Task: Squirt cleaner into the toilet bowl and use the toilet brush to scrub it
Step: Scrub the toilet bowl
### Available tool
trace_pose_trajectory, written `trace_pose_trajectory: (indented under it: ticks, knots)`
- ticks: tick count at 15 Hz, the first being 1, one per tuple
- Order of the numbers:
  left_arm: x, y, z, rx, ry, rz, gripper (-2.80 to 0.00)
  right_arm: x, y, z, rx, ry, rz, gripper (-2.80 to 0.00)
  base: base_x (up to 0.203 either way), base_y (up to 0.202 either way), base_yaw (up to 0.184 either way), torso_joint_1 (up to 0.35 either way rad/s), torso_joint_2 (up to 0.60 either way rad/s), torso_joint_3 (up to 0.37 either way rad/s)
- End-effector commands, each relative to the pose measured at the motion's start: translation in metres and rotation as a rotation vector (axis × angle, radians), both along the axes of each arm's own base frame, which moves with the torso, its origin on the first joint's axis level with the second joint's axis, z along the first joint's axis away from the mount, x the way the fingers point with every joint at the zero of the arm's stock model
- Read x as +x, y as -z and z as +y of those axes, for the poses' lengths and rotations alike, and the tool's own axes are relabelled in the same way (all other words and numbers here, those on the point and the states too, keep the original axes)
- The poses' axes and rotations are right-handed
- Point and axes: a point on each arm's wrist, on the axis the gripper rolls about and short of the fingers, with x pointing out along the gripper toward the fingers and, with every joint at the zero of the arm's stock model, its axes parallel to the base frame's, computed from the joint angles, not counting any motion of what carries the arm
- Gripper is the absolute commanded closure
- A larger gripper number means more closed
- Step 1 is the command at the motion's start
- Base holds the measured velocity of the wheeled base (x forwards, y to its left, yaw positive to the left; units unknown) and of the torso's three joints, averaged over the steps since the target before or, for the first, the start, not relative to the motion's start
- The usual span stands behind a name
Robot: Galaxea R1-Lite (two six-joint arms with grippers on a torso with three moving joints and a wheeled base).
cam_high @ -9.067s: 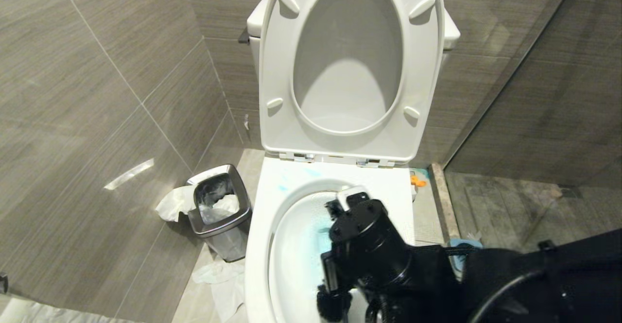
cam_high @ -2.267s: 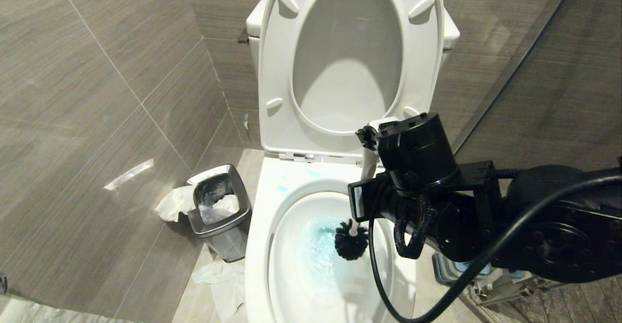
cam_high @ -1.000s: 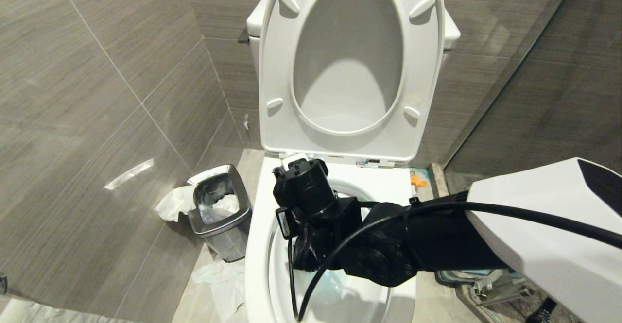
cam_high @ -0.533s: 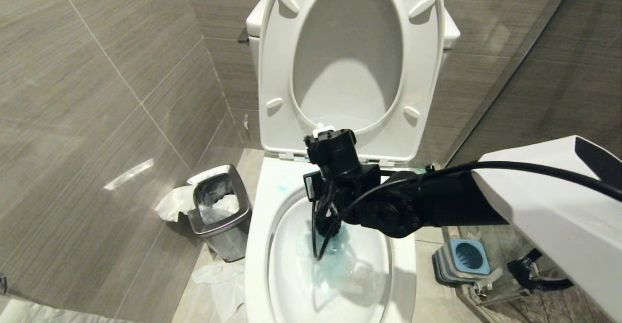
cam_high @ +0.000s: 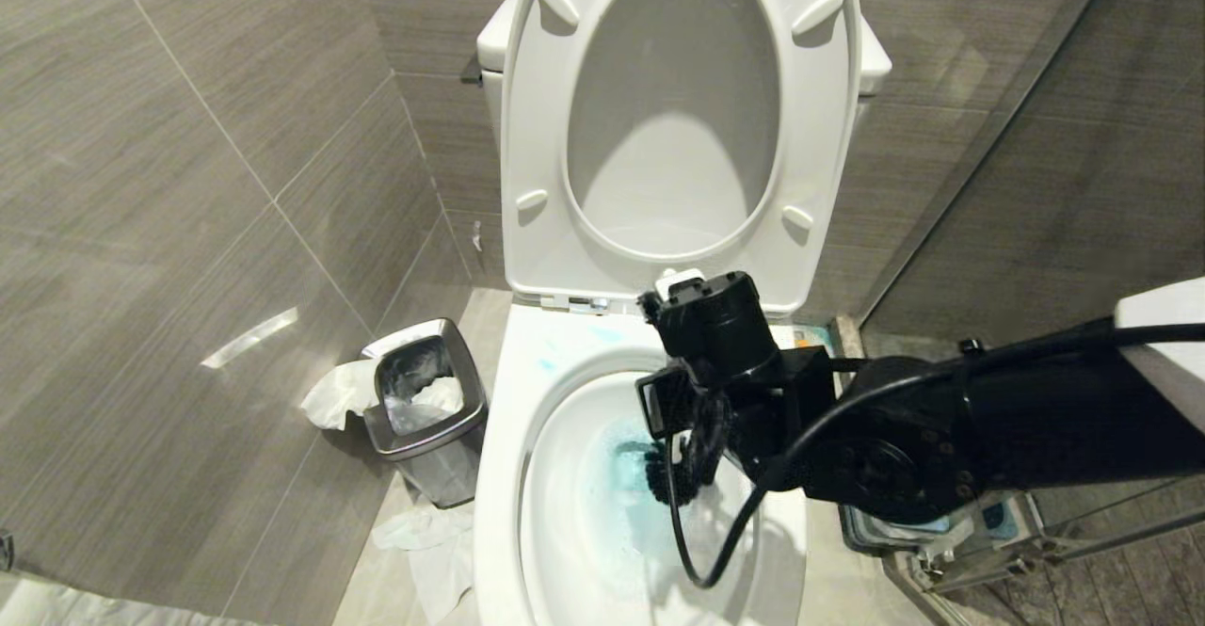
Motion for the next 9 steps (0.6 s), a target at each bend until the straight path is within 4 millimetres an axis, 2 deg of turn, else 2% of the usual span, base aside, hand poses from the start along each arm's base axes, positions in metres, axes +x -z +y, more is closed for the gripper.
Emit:
trace_pose_trajectory:
  ticks: [1, 5, 9]
  knots:
    - [0.0, 0.001, 0.0, 0.0, 0.0, 0.005, 0.0, -0.032, -0.012, 0.0, 0.028, -0.047, -0.005, 0.0, 0.0, 0.0, 0.0, 0.0, 0.0, 0.0]
    - [0.0, 0.001, 0.0, 0.0, 0.0, 0.005, 0.0, -0.046, 0.002, 0.025, 0.041, -0.095, 0.025, 0.0, 0.0, 0.0, 0.0, 0.0, 0.0, 0.0]
    - [0.0, 0.001, 0.0, 0.0, 0.0, 0.005, 0.0, -0.02, 0.017, 0.066, 0.08, -0.085, -0.013, 0.0, 0.0, 0.0, 0.0, 0.0, 0.0, 0.0]
